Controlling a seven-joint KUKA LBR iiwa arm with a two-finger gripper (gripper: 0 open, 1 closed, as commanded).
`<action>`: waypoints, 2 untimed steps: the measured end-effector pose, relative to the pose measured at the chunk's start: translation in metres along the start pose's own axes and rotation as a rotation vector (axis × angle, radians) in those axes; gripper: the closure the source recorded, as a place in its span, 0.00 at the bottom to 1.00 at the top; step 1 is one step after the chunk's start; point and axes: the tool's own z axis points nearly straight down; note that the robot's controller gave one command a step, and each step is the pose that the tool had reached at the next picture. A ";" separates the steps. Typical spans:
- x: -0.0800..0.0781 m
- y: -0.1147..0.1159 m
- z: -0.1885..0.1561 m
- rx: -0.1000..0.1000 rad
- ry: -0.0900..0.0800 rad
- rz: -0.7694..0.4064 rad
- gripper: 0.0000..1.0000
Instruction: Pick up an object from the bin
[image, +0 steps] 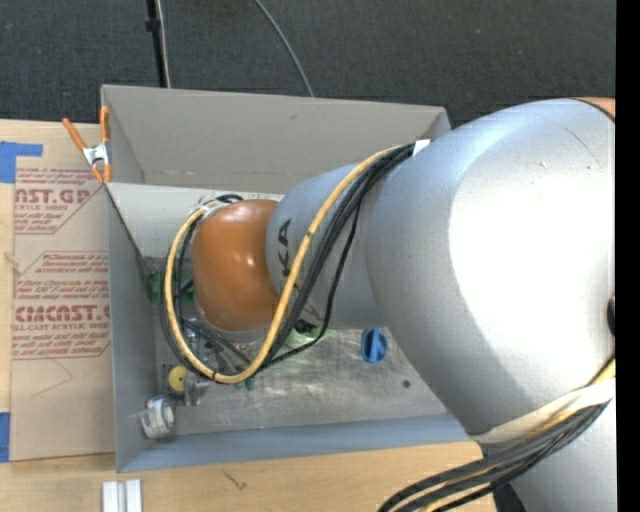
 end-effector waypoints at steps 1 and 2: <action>-0.024 -0.017 -0.096 -0.001 -0.010 -0.004 1.00; -0.018 -0.034 -0.165 0.000 -0.009 0.003 1.00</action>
Offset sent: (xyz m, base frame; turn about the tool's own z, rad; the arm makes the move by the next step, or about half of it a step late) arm 0.0230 -0.0144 0.0915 -0.0053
